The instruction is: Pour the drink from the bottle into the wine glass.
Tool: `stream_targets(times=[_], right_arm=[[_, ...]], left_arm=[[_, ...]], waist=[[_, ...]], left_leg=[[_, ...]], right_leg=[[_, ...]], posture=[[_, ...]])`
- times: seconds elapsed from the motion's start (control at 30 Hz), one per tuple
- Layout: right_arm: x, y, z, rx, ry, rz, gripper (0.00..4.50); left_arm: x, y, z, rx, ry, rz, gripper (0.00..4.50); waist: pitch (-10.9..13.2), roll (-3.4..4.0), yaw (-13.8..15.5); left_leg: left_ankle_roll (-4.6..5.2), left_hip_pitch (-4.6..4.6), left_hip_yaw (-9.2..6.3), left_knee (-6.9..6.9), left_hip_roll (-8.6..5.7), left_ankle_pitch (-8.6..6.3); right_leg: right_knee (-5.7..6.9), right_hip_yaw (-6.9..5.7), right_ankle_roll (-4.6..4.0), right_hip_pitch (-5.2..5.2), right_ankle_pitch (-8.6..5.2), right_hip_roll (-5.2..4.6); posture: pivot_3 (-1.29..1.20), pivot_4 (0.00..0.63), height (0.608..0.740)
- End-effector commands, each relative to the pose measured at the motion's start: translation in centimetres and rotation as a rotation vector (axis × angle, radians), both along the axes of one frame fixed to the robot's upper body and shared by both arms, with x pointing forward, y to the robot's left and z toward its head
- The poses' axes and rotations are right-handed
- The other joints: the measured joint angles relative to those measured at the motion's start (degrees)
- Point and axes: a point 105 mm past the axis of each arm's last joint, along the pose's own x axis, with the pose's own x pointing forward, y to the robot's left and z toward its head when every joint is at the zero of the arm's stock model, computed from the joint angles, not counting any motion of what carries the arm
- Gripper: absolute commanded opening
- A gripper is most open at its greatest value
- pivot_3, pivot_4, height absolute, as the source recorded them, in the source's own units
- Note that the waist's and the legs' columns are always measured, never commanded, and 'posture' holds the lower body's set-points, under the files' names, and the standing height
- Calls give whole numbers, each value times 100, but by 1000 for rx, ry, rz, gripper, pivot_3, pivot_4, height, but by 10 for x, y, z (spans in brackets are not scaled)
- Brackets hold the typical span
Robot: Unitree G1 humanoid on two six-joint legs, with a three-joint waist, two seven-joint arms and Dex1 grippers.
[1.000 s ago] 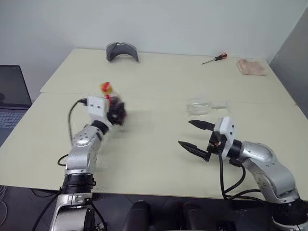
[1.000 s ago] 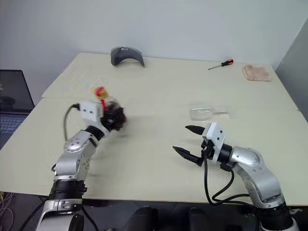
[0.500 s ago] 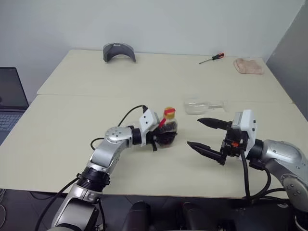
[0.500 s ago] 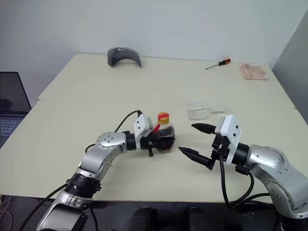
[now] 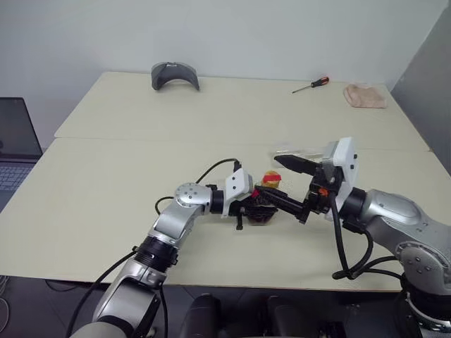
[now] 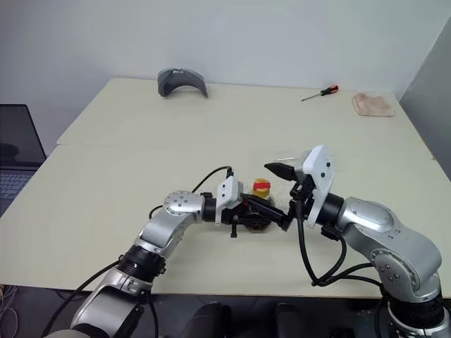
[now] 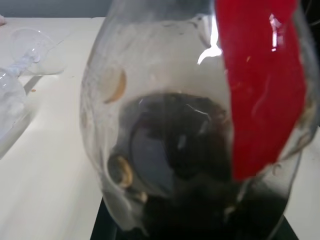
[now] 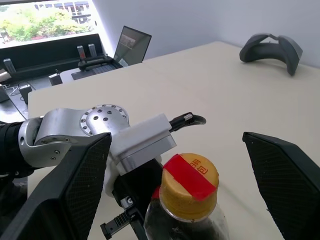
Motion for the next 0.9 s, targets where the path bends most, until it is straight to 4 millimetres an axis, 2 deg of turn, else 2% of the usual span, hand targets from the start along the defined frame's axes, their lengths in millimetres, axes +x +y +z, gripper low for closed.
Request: stream_targets(times=[0.03,0.13,0.23,0.5,0.8,0.9], right_arm=[[-2,0,9,5,-56,0,4500],[-2,-1,7,-2,-53,4,4500],[-1,-2,6,3,-51,2,3881],[-1,-5,3,-53,-62,25,1149],[2,-11,-8,-173,-80,105,1159],[17,-24,-13,-313,-110,205,1159]], left_arm=[[0,-5,13,-23,-58,-29,1042],[1,-6,14,-31,-55,-27,1042],[2,-7,15,-35,-57,-24,1042],[2,-8,17,-46,-54,-19,1023],[-7,-14,27,-66,-61,-68,987],[-18,-18,30,-58,-61,-133,981]], waist=[[0,0,0],[0,0,0],[0,0,0],[0,0,-1],[1,0,0],[4,5,-12]], left_leg=[[0,0,-1,0,0,0],[0,0,-1,0,0,0],[1,0,-1,0,0,0],[1,0,-1,0,1,-1],[2,0,-1,0,0,-1],[2,0,2,3,0,-1]], right_leg=[[0,0,0,0,0,0],[0,0,0,0,0,1],[0,0,0,0,0,1],[-1,0,0,-1,0,2],[-1,0,0,-1,0,3],[-1,3,0,-2,0,6]], posture=[[0,150,740],[0,150,740],[0,150,740],[0,150,740],[0,150,740],[0,150,740]])
